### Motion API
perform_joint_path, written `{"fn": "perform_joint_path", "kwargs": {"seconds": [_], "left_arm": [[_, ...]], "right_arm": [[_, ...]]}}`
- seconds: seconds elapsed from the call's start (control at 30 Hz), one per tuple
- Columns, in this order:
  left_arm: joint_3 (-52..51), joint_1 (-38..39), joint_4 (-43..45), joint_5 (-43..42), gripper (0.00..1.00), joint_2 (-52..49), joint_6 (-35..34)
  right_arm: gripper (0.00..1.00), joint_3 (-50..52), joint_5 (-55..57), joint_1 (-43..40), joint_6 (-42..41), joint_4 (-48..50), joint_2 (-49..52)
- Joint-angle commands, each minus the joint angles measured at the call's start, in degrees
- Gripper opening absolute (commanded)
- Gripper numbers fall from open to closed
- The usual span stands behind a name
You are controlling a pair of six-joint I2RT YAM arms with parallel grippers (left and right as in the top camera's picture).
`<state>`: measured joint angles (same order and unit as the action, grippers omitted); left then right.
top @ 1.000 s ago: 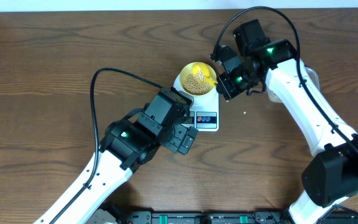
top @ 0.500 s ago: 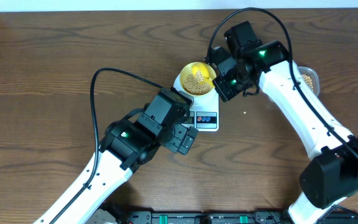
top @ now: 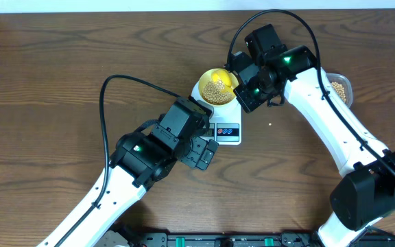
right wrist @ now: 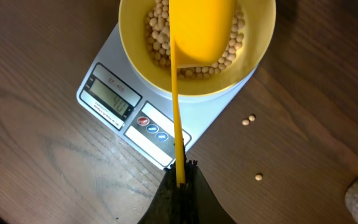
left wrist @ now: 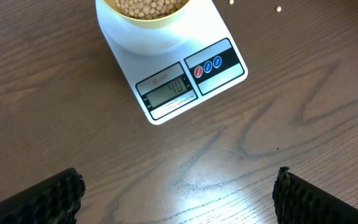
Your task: Scoop item into bowl and weigh 50g on scale
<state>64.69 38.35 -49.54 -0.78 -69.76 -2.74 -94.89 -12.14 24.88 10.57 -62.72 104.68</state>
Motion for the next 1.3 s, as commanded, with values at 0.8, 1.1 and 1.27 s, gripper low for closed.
{"fn": "perform_joint_path", "kwargs": {"seconds": [0.8,1.1,1.27], "left_arm": [[1.3,-0.2,-0.1,0.1,0.99,0.0,0.5],[1.3,-0.2,-0.1,0.1,0.99,0.0,0.5],[1.3,-0.2,-0.1,0.1,0.99,0.0,0.5]], "right_arm": [[0.01,-1.4,-5.8,-3.2,-3.1,0.5,-1.8],[0.01,-1.4,-5.8,-3.2,-3.1,0.5,-1.8],[0.01,-1.4,-5.8,-3.2,-3.1,0.5,-1.8]]}}
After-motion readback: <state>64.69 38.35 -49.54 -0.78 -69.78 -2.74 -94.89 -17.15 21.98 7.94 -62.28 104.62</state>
